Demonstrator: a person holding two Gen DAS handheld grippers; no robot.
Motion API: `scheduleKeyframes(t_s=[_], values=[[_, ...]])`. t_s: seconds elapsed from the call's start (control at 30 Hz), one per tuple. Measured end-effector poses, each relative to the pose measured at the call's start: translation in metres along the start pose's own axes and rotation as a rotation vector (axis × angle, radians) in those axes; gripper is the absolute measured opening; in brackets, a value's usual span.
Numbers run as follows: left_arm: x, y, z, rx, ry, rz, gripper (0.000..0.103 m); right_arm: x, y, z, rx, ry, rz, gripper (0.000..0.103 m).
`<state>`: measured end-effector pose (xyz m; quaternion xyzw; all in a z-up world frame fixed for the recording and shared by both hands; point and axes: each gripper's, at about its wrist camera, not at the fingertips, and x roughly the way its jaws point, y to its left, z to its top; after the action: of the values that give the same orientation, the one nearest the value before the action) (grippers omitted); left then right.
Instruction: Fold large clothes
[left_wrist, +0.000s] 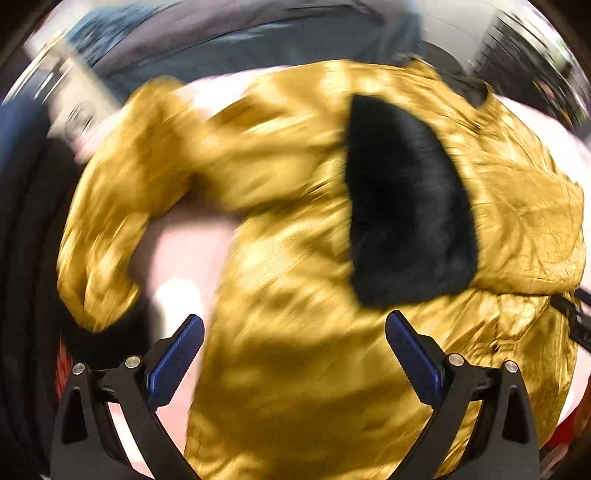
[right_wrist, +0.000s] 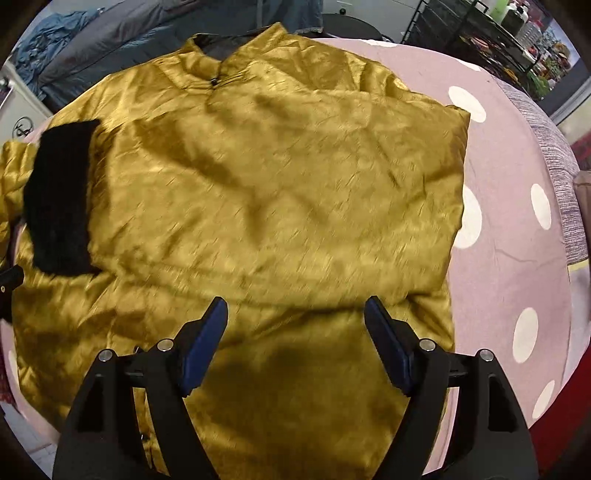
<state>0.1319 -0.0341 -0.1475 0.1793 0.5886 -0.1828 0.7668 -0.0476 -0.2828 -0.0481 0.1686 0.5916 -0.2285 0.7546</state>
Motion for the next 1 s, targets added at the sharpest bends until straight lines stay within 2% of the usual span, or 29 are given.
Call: scheduleKeyframes(t_s=[0.13, 0.23, 0.3, 0.47, 0.57, 0.63, 0.67, 0.73, 0.77, 0.8, 0.83, 0.9, 1.0], values=[[-0.004, 0.067, -0.041, -0.189, 0.022, 0.042, 0.096, -0.007, 0.023, -0.028, -0.039, 0.015, 0.021, 0.076], [-0.008, 0.110, -0.071, -0.298, 0.008, 0.092, 0.096, -0.014, 0.038, -0.036, -0.072, 0.013, 0.032, 0.076], [-0.009, 0.132, -0.083, -0.347, -0.012, 0.088, 0.094, -0.022, 0.048, -0.039, -0.098, -0.003, 0.034, 0.076], [-0.005, 0.158, -0.094, -0.370, -0.080, 0.027, 0.092, -0.039, 0.062, -0.033, -0.145, -0.034, 0.034, 0.076], [0.001, 0.159, -0.085, -0.339, -0.106, 0.022, 0.088, -0.044, 0.070, -0.035, -0.163, -0.041, 0.023, 0.076], [0.013, 0.155, -0.074, -0.322, -0.083, 0.005, 0.069, -0.046, 0.071, -0.038, -0.173, -0.042, 0.011, 0.076], [0.019, 0.155, -0.069, -0.317, -0.064, -0.003, 0.063, -0.046, 0.070, -0.038, -0.175, -0.042, 0.005, 0.076], [0.025, 0.153, -0.063, -0.312, -0.028, -0.012, 0.039, -0.048, 0.068, -0.043, -0.173, -0.044, -0.007, 0.076], [0.028, 0.154, -0.060, -0.312, -0.011, -0.019, 0.032, -0.048, 0.066, -0.043, -0.168, -0.044, -0.012, 0.076], [0.024, 0.156, -0.056, -0.316, -0.012, -0.039, 0.019, -0.049, 0.064, -0.044, -0.162, -0.045, -0.017, 0.076], [0.013, 0.158, -0.053, -0.319, -0.031, -0.054, 0.013, -0.049, 0.061, -0.045, -0.153, -0.047, -0.021, 0.076], [-0.019, 0.165, -0.044, -0.320, -0.096, -0.073, 0.010, -0.051, 0.056, -0.047, -0.131, -0.050, -0.017, 0.076], [-0.098, 0.185, -0.025, -0.315, -0.268, -0.097, 0.007, -0.052, 0.051, -0.046, -0.099, -0.052, -0.008, 0.076]])
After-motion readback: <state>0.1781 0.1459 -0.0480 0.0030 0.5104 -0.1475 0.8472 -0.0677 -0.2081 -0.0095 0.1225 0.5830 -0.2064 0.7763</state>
